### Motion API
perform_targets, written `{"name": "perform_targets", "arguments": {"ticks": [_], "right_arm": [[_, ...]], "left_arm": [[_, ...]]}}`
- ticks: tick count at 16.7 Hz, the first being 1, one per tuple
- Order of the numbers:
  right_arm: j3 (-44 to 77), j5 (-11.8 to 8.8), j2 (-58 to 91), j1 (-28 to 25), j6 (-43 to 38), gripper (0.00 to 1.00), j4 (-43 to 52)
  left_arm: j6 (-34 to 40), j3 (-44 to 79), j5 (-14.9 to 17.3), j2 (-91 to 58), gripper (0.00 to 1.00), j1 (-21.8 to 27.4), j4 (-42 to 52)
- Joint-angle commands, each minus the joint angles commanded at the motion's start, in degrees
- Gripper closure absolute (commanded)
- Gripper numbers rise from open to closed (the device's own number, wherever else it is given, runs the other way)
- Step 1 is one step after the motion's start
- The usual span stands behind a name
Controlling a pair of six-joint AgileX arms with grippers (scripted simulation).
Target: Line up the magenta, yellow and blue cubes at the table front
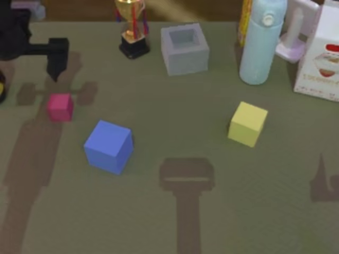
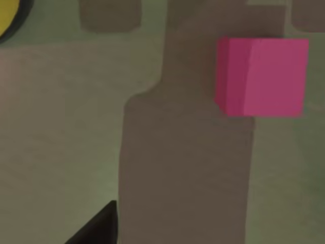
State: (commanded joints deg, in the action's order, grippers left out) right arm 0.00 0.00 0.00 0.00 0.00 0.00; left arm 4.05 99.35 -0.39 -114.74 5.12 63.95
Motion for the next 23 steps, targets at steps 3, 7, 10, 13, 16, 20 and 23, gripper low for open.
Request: {"name": "perform_targets", "arguments": {"ticks": [3,7,10,13,16,20,23], "right_arm": [[0.0,0.0,0.0,0.0,0.0,0.0,0.0],[0.0,0.0,0.0,0.0,0.0,0.0,0.0],[0.0,0.0,0.0,0.0,0.0,0.0,0.0],[0.0,0.0,0.0,0.0,0.0,0.0,0.0],[0.0,0.0,0.0,0.0,0.0,0.0,0.0],[0.0,0.0,0.0,0.0,0.0,0.0,0.0],[0.0,0.0,0.0,0.0,0.0,0.0,0.0]], "left_arm": [[0.66,11.41,0.22,-11.17,0.0,0.49,6.41],[1.23,20.77,0.59,-19.98,0.0,0.81,10.94],[1.3,21.9,0.66,-21.09,0.0,0.86,11.46],[1.27,21.75,0.64,-21.01,0.0,0.51,11.35],[1.12,19.74,0.67,-21.5,0.0,0.67,9.06],[1.15,13.03,0.69,-23.65,0.0,0.72,-0.34],[1.17,9.05,0.71,-25.06,0.0,0.77,-5.47]]}}
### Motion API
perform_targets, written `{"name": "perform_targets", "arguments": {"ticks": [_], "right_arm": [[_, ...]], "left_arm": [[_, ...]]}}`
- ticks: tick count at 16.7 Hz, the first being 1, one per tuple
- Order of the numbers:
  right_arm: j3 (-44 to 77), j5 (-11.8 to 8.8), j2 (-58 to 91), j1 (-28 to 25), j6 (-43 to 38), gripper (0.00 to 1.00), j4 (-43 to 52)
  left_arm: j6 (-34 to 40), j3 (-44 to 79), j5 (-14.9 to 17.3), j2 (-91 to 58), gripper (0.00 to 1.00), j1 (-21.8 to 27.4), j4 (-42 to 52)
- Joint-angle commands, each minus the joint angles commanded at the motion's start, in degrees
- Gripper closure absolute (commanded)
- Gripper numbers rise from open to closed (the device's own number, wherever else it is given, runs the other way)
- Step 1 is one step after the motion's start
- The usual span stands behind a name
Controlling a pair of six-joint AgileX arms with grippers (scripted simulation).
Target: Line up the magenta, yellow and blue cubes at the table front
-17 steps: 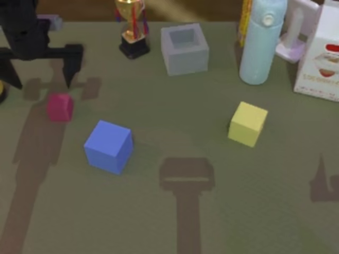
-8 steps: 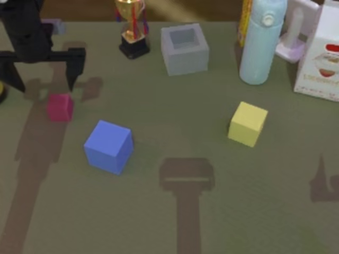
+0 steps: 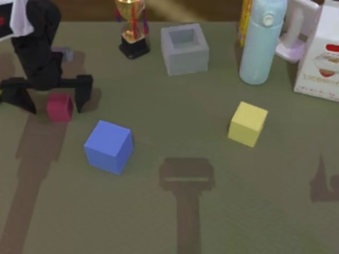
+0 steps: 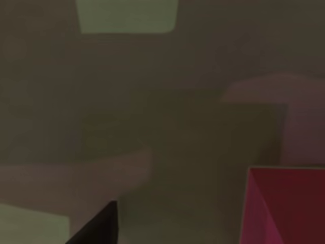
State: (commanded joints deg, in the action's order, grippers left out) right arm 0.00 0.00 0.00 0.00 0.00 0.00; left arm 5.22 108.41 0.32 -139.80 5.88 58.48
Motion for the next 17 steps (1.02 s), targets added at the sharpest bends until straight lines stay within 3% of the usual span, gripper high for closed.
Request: {"name": "perform_targets", "arguments": {"ticks": [4,17], "right_arm": [[0.0,0.0,0.0,0.0,0.0,0.0,0.0],[0.0,0.0,0.0,0.0,0.0,0.0,0.0]], "left_arm": [[0.0,-0.46,0.0,-0.19,0.0,0.01,-0.53],[0.0,-0.46,0.0,-0.19,0.98,0.01,-0.53]]}}
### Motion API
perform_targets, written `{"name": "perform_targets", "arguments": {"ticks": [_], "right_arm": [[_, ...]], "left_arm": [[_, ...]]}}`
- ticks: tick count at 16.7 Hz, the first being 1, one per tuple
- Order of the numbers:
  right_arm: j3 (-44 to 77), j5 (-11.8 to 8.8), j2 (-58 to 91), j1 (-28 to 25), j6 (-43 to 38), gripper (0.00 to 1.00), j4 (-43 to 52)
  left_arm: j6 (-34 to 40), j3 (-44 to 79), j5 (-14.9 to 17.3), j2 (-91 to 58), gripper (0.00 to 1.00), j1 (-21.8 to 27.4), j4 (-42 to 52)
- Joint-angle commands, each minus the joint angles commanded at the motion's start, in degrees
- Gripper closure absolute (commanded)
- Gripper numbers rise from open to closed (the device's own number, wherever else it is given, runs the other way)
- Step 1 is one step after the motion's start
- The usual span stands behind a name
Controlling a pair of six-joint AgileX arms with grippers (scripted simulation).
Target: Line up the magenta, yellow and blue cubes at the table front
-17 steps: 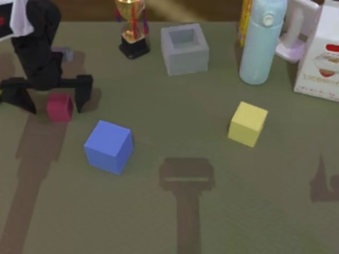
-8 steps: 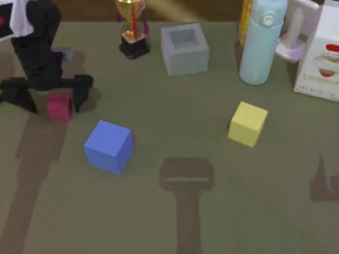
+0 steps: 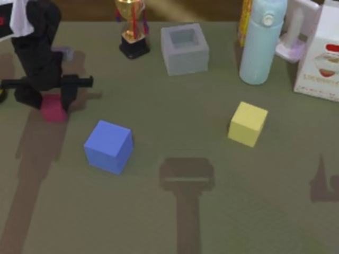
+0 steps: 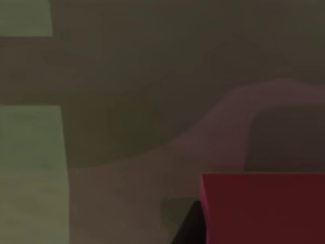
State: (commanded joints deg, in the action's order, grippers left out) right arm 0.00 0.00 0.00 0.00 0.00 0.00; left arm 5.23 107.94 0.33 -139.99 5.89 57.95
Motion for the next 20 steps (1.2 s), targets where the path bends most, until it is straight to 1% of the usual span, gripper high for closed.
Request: {"name": "perform_targets", "arguments": {"ticks": [1,10,12,17,20], "right_arm": [[0.0,0.0,0.0,0.0,0.0,0.0,0.0],[0.0,0.0,0.0,0.0,0.0,0.0,0.0],[0.0,0.0,0.0,0.0,0.0,0.0,0.0],[0.0,0.0,0.0,0.0,0.0,0.0,0.0],[0.0,0.0,0.0,0.0,0.0,0.0,0.0]], "left_arm": [[0.0,0.0,0.0,0.0,1.0,0.0,0.0],[-0.14,0.68,-0.18,1.79,1.0,-0.12,0.66],[-0.09,2.68,-0.16,2.19,1.0,-0.33,2.84],[0.0,10.18,-0.21,4.37,1.0,-1.12,13.13],[-0.02,11.15,-0.22,4.84,1.0,-1.21,14.19]]}}
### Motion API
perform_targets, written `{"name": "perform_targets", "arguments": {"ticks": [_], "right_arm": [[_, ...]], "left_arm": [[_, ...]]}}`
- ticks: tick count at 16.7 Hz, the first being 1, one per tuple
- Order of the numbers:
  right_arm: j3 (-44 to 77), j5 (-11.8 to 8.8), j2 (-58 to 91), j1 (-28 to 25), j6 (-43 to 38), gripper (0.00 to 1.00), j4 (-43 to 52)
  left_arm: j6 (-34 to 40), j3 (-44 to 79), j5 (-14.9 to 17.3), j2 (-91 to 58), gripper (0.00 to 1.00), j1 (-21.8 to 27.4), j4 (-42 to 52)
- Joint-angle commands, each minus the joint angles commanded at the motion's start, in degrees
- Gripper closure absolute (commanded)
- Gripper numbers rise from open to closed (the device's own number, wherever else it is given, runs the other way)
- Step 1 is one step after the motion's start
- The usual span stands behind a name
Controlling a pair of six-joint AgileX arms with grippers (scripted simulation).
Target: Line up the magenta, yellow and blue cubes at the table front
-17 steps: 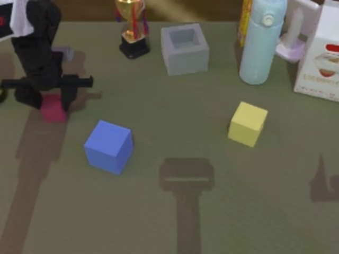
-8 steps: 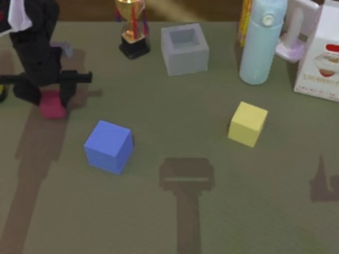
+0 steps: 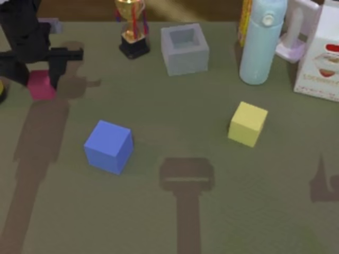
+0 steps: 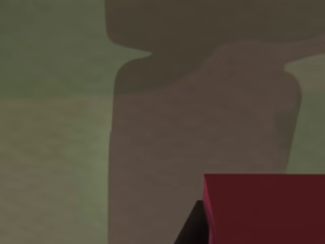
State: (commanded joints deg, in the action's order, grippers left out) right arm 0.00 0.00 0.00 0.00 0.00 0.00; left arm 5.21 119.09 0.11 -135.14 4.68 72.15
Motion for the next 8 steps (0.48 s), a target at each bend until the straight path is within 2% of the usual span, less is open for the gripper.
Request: {"name": "perform_targets", "arguments": {"ticks": [4,6,8], "right_arm": [[0.0,0.0,0.0,0.0,0.0,0.0,0.0],[0.0,0.0,0.0,0.0,0.0,0.0,0.0],[0.0,0.0,0.0,0.0,0.0,0.0,0.0]], "left_arm": [[0.67,0.1,-0.04,-0.31,1.0,1.09,0.02],[3.82,0.66,-0.14,-0.56,1.0,4.23,0.47],[9.25,1.17,-0.3,-0.69,1.0,9.65,1.09]]}}
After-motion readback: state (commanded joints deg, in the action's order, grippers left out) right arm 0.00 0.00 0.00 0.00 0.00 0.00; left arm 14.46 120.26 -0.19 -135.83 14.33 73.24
